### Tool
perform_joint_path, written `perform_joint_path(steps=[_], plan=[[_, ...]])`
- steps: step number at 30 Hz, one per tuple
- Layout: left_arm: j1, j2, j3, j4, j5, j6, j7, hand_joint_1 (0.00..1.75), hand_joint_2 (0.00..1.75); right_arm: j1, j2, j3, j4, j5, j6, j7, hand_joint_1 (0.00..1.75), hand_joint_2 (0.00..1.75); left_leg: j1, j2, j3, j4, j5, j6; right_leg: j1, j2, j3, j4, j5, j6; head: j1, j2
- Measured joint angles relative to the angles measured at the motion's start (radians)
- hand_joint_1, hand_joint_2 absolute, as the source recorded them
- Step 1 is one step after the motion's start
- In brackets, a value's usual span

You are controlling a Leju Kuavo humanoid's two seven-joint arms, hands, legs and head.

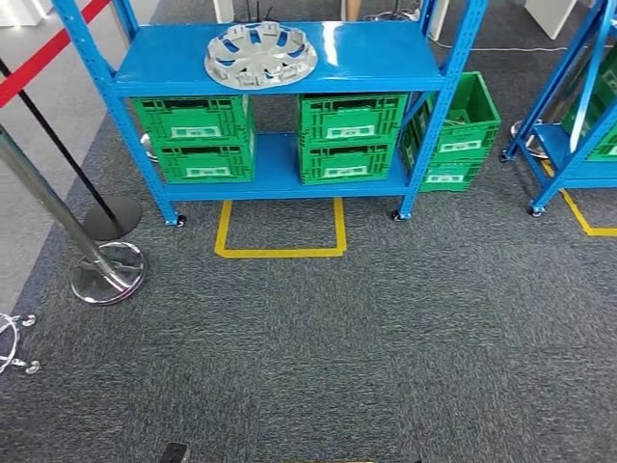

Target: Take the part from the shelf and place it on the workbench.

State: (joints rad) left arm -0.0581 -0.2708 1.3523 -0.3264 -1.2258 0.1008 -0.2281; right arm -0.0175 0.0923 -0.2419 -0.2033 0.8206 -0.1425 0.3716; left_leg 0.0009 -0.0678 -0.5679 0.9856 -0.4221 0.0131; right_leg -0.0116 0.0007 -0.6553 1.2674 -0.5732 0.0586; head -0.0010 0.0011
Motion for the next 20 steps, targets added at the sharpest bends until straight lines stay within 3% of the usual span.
perform_joint_path(steps=[1, 3, 5, 7, 9, 11, 13, 14, 15, 18, 20], plan=[[0.000, 0.000, 0.000, 0.000, 0.000, 0.000, 0.000, 0.00, 0.00, 0.000, 0.000, 0.000, 0.000, 0.000, 0.000, 0.001, 0.00, 0.00, 0.001, -0.015, 0.002, 0.001, -0.001, -0.002, -0.002, 0.013, 0.028, -0.068, 0.042, 0.000, 0.000, 0.000], [-0.001, 0.001, 0.000, 0.000, 0.000, 0.000, 0.000, 0.00, 0.00, 0.000, 0.000, 0.000, 0.001, 0.000, 0.000, -0.001, 0.00, 0.00, 0.002, -0.043, 0.000, 0.006, -0.002, -0.011, -0.010, 0.062, 0.082, -0.191, 0.091, 0.000, 0.000, 0.000], [-0.001, 0.002, 0.000, 0.000, 0.000, 0.001, 0.000, 0.00, 0.00, -0.001, 0.000, 0.000, 0.001, -0.004, 0.002, -0.012, 0.00, 0.00, 0.003, -0.065, -0.008, 0.008, 0.001, -0.024, -0.012, 0.088, 0.103, -0.231, 0.093, -0.007, 0.000, 0.000], [0.003, 0.003, 0.000, 0.001, 0.000, 0.003, 0.000, 0.00, 0.00, -0.002, 0.001, 0.000, 0.002, -0.009, 0.004, -0.019, 0.00, 0.00, 0.007, -0.076, -0.014, 0.007, 0.005, -0.037, -0.010, 0.069, 0.106, -0.234, 0.097, -0.020, 0.000, 0.000], [0.004, 0.003, 0.000, 0.001, 0.001, 0.003, 0.000, 0.00, 0.00, -0.003, 0.002, -0.001, 0.002, -0.012, 0.006, -0.011, 0.00, 0.00, 0.004, -0.032, -0.031, 0.041, -0.018, -0.046, -0.011, 0.048, 0.108, -0.239, 0.101, -0.035, -0.007, 0.000], [-0.001, 0.003, 0.000, 0.001, 0.001, 0.003, 0.000, 0.00, 0.00, 0.000, 0.002, -0.002, 0.002, -0.013, 0.008, -0.004, 0.00, 0.00, 0.001, 0.033, -0.087, 0.157, -0.081, -0.052, -0.007, 0.025, 0.109, -0.241, 0.100, -0.043, -0.015, 0.000], [-0.004, 0.003, 0.000, 0.002, 0.001, 0.003, 0.000, 0.00, 0.00, 0.003, 0.002, -0.002, 0.002, -0.014, 0.010, -0.004, 0.00, 0.00, 0.001, 0.056, -0.147, 0.281, -0.126, -0.054, -0.002, 0.000, 0.109, -0.240, 0.098, -0.047, -0.016, 0.000], [-0.003, 0.003, 0.000, 0.002, 0.001, 0.003, 0.000, 0.00, 0.00, 0.003, 0.002, -0.002, 0.002, -0.015, 0.010, -0.004, 0.00, 0.00, 0.001, 0.058, -0.155, 0.298, -0.122, -0.052, -0.001, -0.009, 0.109, -0.240, 0.098, -0.047, -0.016, 0.000], [-0.001, 0.004, 0.000, 0.002, 0.001, 0.003, 0.000, 0.00, 0.00, 0.002, 0.002, -0.002, 0.003, -0.015, 0.010, -0.004, 0.00, 0.00, 0.000, 0.059, -0.142, 0.274, -0.099, -0.049, 0.001, -0.017, 0.110, -0.240, 0.097, -0.048, -0.016, 0.000], [-0.001, 0.004, 0.000, 0.002, 0.001, 0.003, 0.000, 0.00, 0.00, -0.002, 0.003, -0.002, 0.003, -0.017, 0.012, -0.004, 0.00, 0.00, -0.006, 0.067, -0.037, 0.076, -0.014, -0.032, 0.005, -0.029, 0.114, -0.239, 0.094, -0.043, -0.016, 0.000], [-0.002, 0.004, 0.000, 0.002, 0.001, 0.004, 0.000, 0.00, 0.00, -0.003, 0.003, -0.002, 0.003, -0.021, 0.015, -0.004, 0.00, 0.00, -0.009, 0.071, -0.005, 0.011, -0.002, -0.027, 0.009, -0.032, 0.112, -0.238, 0.090, -0.038, -0.015, 0.000]])
